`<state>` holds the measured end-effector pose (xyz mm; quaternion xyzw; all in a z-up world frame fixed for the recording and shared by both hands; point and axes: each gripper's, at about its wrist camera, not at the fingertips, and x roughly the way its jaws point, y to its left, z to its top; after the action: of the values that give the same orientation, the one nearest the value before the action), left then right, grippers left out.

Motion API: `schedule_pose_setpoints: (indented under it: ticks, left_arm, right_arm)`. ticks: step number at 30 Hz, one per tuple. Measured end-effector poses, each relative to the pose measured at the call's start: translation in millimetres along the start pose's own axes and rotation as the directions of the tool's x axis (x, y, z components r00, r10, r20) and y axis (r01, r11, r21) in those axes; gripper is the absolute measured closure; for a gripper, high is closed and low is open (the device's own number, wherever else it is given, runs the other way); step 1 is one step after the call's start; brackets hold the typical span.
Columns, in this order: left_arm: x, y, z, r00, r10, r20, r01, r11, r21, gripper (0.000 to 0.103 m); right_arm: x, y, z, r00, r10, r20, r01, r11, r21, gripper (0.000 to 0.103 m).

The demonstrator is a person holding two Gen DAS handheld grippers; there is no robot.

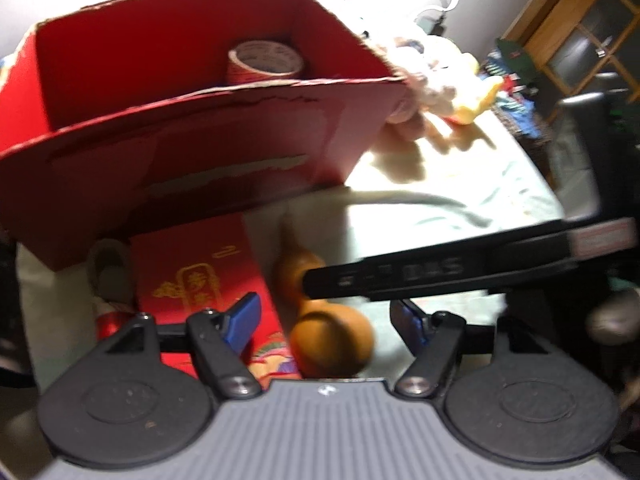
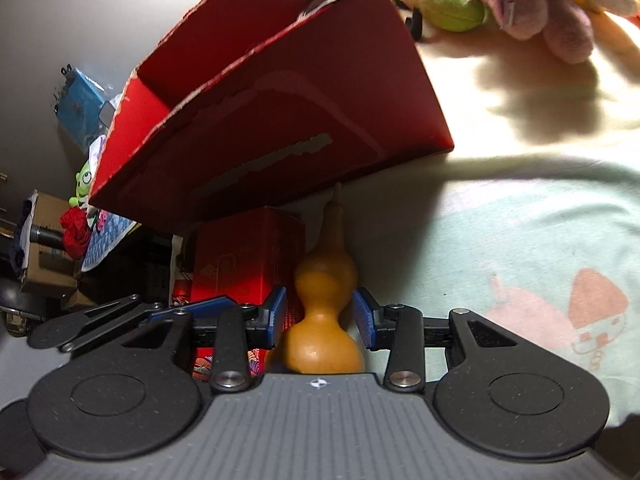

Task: Organize objects
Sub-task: 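Close the right gripper around the gourd's body and lift it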

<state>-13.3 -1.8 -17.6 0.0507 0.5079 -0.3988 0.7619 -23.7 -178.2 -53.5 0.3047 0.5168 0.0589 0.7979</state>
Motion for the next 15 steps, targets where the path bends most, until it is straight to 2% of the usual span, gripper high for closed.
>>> schedule_pose_setpoints:
  ticks: [6, 9, 15]
  left_arm:
    - [0, -8, 0, 0.997, -0.074, 0.003, 0.074, 0.997, 0.022, 0.031]
    - [6, -10, 0, 0.997, -0.078, -0.016, 0.079, 0.997, 0.025, 0.031]
    - [21, -7, 3, 0.995, -0.083, -0.058, 0.084, 0.996, 0.014, 0.031]
  right_arm:
    - [9, 3, -1, 1.000, -0.016, -0.006, 0.016, 0.999, -0.046, 0.062]
    - [11, -1, -1, 1.000, -0.017, -0.003, 0.016, 0.999, -0.047, 0.063]
    - [10, -17, -4, 0.999, 0.037, 0.017, -0.037, 0.999, -0.019, 0.064]
